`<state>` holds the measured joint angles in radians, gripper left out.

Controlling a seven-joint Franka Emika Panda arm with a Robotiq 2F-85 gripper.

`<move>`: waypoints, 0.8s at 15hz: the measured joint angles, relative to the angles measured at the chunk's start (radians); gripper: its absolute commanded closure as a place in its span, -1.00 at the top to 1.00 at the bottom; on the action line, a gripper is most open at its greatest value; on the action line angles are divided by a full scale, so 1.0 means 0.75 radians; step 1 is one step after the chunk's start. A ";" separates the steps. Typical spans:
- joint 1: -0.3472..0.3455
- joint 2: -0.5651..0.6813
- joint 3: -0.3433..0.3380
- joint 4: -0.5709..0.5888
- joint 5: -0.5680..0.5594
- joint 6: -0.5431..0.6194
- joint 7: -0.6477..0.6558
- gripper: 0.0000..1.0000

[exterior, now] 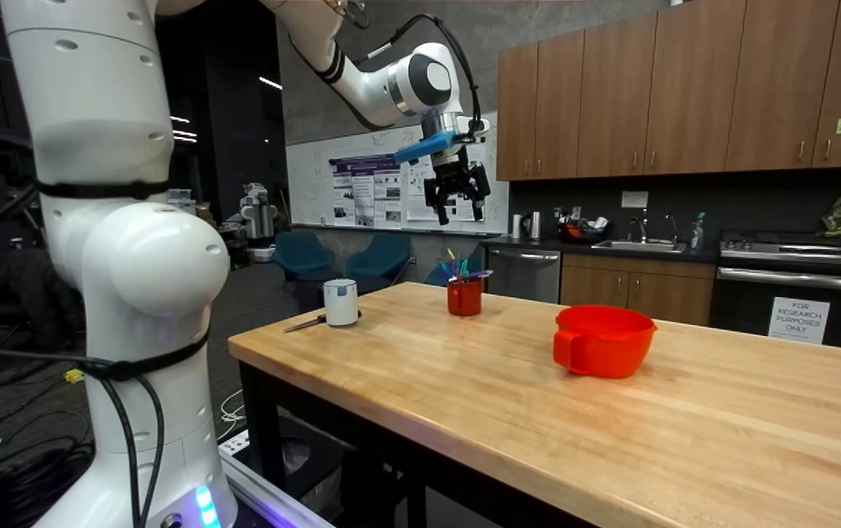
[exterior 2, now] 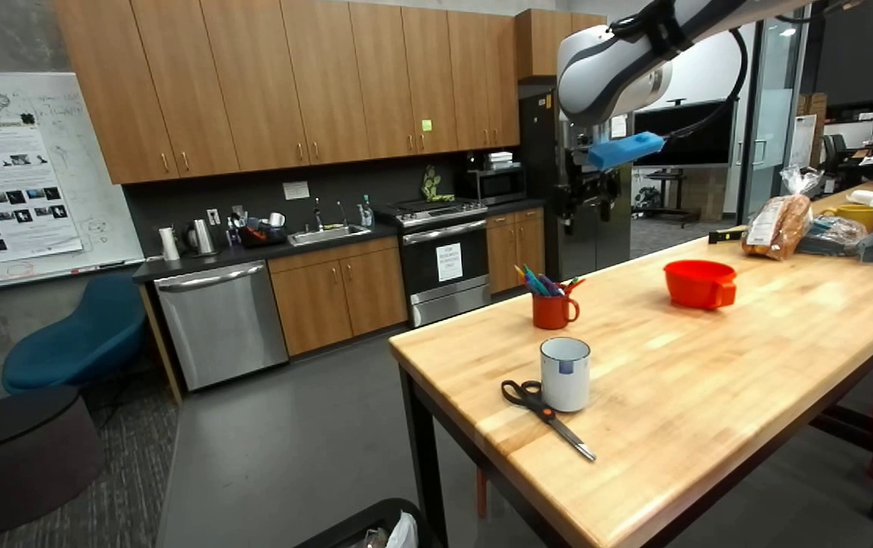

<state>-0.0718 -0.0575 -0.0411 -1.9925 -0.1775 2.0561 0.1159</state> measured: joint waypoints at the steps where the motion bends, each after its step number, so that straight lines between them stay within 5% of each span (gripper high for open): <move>1: 0.000 0.000 0.000 0.001 0.000 0.000 0.000 1.00; 12: -0.008 0.164 -0.043 0.056 -0.049 0.098 -0.004 1.00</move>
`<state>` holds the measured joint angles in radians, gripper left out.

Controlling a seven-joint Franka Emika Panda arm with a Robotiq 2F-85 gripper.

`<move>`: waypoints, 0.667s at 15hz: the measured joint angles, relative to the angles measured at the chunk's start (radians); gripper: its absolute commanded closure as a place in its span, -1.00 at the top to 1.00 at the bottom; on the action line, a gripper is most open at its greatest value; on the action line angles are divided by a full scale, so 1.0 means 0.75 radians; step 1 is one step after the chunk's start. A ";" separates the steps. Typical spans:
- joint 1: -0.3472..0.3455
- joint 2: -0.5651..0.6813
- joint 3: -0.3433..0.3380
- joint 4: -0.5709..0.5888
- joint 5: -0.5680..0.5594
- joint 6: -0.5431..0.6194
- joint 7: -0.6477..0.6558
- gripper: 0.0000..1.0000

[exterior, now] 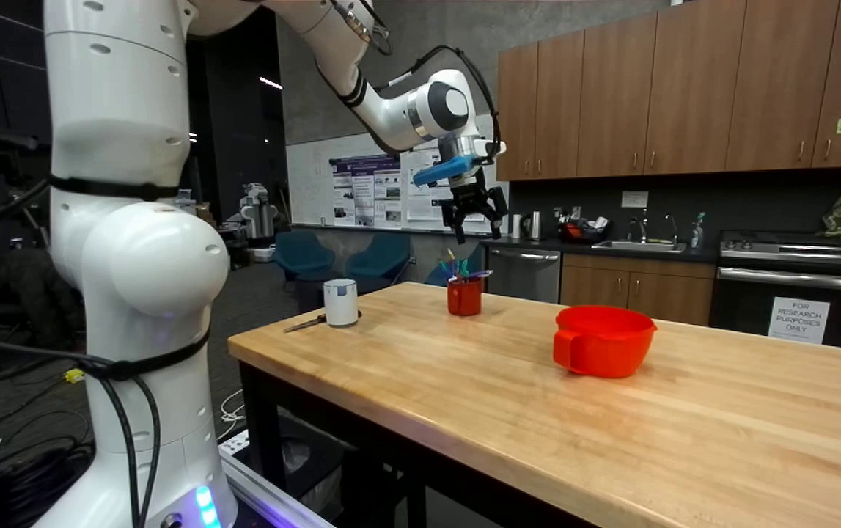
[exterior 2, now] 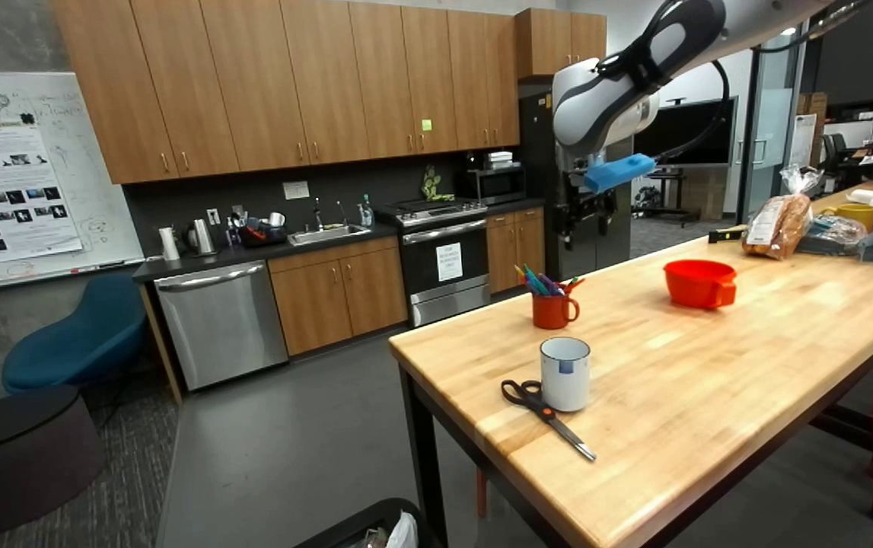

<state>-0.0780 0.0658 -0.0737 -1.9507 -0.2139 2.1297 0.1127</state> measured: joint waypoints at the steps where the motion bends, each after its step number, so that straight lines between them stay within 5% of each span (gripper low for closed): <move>1: -0.002 0.033 -0.007 0.019 0.000 0.016 -0.001 1.00; 10: -0.004 0.251 -0.033 0.192 0.031 0.044 -0.004 1.00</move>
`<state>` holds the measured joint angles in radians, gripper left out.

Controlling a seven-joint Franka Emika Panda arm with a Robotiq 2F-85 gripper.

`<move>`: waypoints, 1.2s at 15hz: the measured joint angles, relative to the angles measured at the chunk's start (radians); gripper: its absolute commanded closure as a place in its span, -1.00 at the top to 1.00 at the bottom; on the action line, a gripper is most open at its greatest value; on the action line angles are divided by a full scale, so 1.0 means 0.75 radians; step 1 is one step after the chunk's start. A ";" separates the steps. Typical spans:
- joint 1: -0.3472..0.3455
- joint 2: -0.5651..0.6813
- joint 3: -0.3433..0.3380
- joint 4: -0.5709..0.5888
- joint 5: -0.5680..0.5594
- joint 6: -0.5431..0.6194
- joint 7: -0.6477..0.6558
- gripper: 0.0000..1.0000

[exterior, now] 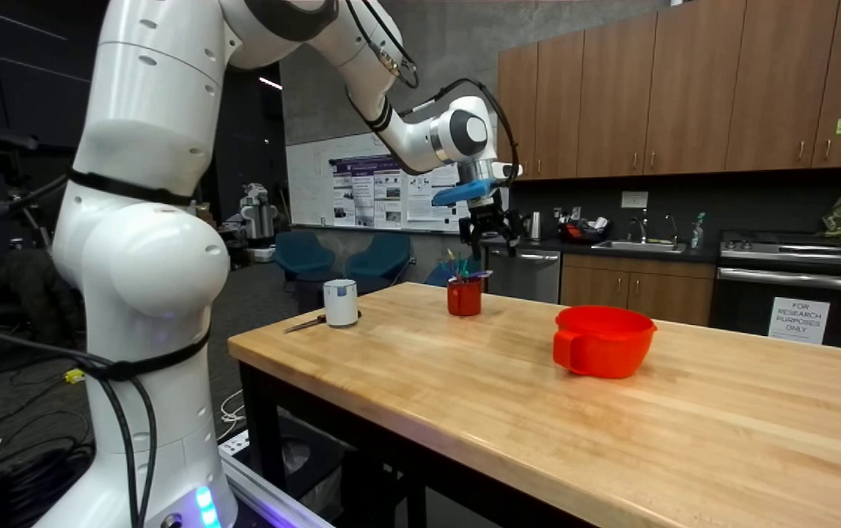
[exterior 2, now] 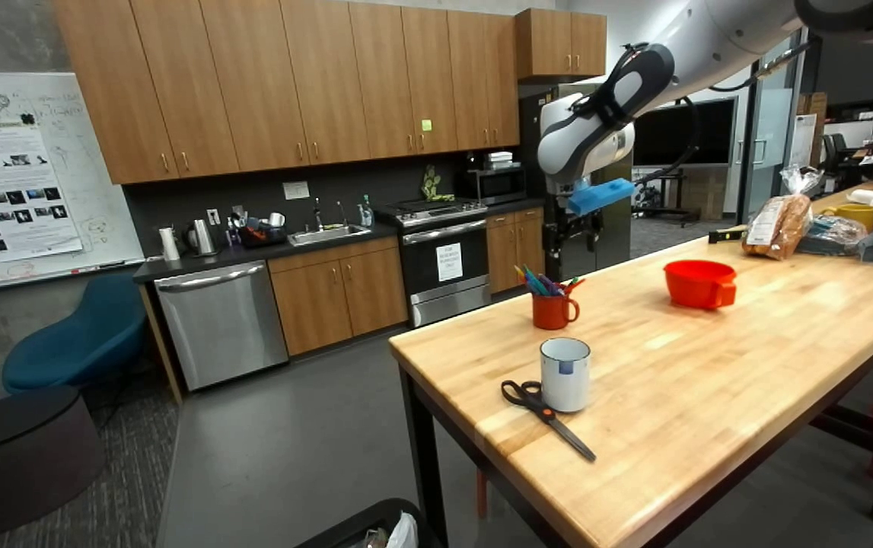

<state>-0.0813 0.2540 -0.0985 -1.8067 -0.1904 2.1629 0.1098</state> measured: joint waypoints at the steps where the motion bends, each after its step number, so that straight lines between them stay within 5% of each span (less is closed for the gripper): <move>1: 0.000 0.014 0.000 0.008 0.002 0.000 0.000 1.00; 15: 0.000 0.153 -0.001 0.048 0.059 0.004 0.001 1.00; 16: 0.000 0.158 -0.001 0.049 0.060 0.004 0.001 0.50; 18: 0.000 0.167 -0.001 0.049 0.062 0.003 0.001 0.36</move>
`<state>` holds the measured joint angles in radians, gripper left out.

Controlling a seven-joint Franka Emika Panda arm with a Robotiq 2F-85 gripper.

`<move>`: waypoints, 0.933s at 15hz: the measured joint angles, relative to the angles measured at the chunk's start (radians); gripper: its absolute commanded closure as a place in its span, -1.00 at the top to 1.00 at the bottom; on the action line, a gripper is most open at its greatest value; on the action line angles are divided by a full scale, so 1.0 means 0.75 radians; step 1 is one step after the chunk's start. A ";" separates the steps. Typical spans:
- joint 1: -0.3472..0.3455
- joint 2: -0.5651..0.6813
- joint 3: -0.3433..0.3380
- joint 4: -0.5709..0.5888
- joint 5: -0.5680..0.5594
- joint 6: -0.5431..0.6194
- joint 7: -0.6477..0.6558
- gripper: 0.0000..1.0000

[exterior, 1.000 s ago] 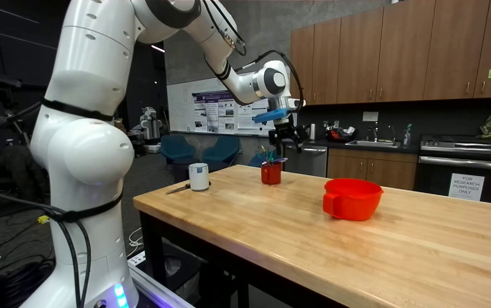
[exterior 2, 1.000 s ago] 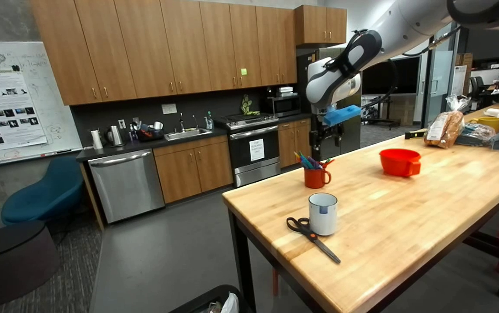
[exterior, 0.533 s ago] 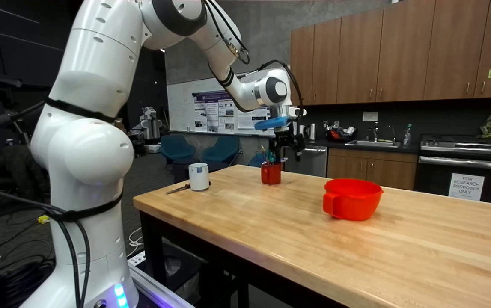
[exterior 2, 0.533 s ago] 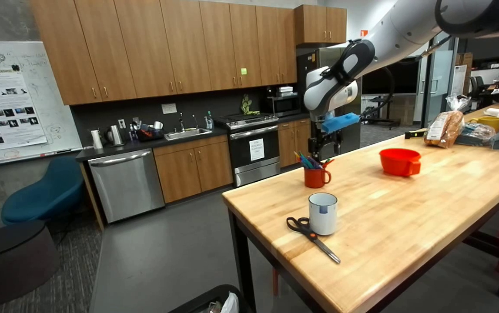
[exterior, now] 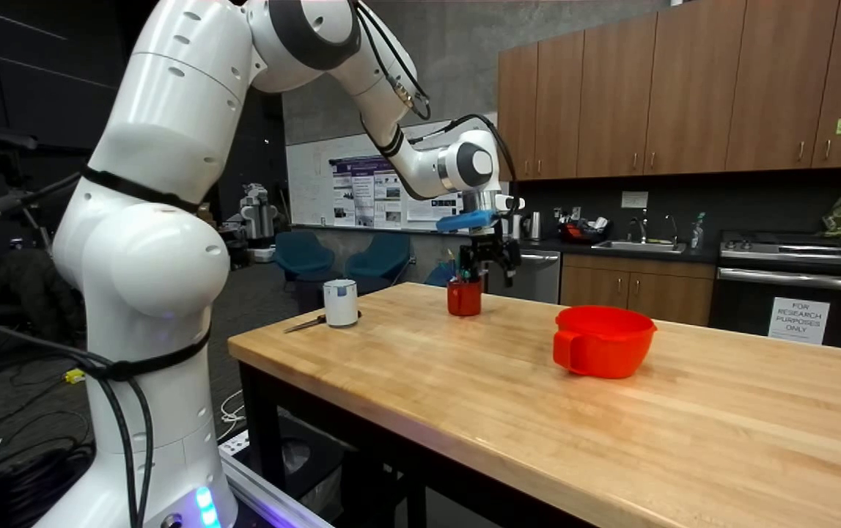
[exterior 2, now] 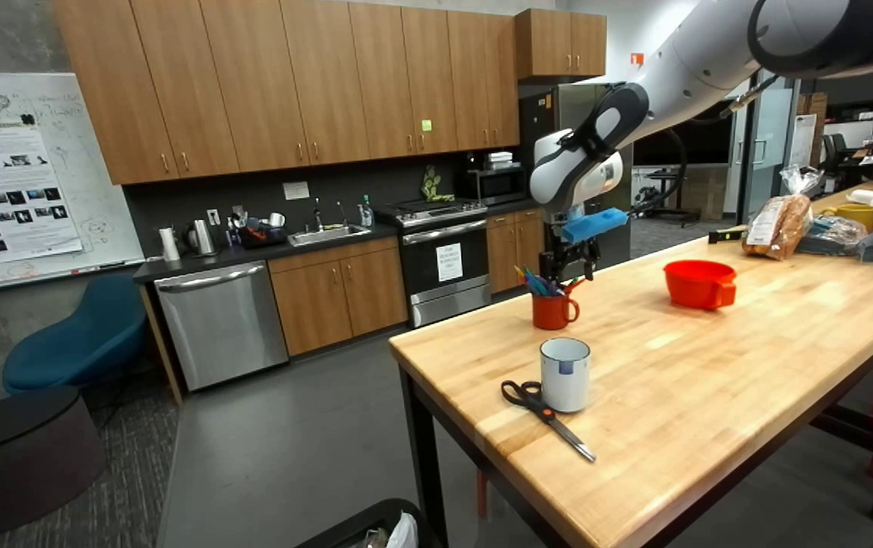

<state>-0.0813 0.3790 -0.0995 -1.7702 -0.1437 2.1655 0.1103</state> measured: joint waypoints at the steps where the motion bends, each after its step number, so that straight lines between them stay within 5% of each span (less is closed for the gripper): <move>1: 0.000 0.004 0.000 0.000 0.004 0.000 0.000 0.23; 9: 0.002 0.007 0.005 0.004 0.068 -0.015 -0.003 -0.98; 14: -0.003 -0.004 0.004 0.004 0.121 -0.055 -0.009 -0.96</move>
<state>-0.0833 0.3759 -0.0964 -1.7676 -0.0530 2.1241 0.1032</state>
